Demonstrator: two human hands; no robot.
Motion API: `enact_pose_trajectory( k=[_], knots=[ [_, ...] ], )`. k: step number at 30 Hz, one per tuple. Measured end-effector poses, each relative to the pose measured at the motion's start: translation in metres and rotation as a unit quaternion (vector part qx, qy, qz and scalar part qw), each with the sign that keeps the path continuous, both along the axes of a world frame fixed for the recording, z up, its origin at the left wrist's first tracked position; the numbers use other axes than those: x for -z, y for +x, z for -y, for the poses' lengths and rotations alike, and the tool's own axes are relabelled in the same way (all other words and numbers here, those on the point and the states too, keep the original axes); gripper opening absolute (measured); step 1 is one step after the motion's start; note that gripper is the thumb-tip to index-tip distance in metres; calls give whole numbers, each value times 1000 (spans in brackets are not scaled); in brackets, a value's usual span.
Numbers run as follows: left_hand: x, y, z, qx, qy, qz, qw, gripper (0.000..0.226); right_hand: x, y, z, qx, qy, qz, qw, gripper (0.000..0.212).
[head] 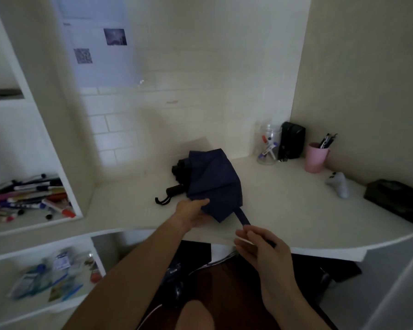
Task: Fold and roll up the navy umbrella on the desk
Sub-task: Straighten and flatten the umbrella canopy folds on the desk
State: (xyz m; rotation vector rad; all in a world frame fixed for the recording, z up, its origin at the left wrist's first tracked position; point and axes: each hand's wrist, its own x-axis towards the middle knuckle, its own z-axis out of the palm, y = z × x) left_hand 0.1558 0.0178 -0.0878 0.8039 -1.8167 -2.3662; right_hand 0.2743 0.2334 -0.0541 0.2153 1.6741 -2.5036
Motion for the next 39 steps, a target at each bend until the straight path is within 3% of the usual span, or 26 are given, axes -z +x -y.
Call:
enact_pose_trajectory(
  k=[4, 10, 14, 17, 21, 23, 26, 29, 32, 36, 39],
  knots=[
    [12, 4, -5, -68, -50, -58, 995, 37, 31, 20, -15, 4, -7, 43, 999, 19],
    [26, 16, -5, -30, -199, -47, 978, 11, 105, 24, -15, -65, 46, 129, 988, 25],
    [34, 25, 10, -18, -402, -37, 915, 16, 132, 27, -13, -121, 75, 153, 978, 26],
    [33, 30, 19, 5, -437, -45, 899, 18, 140, 24, -6, -147, 76, 163, 973, 24],
    [35, 24, 24, 45, -540, -73, 837, 17, 150, 15, 4, -208, 157, 151, 954, 15],
    [39, 23, 24, 52, -587, -91, 803, 14, 152, 6, 5, -253, 301, 89, 915, 11],
    [39, 20, 28, 30, -672, -111, 732, 23, 126, -18, 5, -233, 529, -70, 813, 7],
    [31, 13, 35, 19, -730, -203, 652, 24, 74, -59, 13, -106, 544, -257, 792, 9],
    [27, 7, 34, 108, -731, -248, 626, 33, 40, -117, 30, -79, 558, -411, 716, 18],
    [51, 8, 42, 220, -754, -155, 600, 71, 45, -177, 43, -225, 642, -416, 604, 45],
    [56, 5, 60, 258, -737, -113, 615, 79, 58, -193, 45, -313, 677, -371, 552, 61]
  ],
)
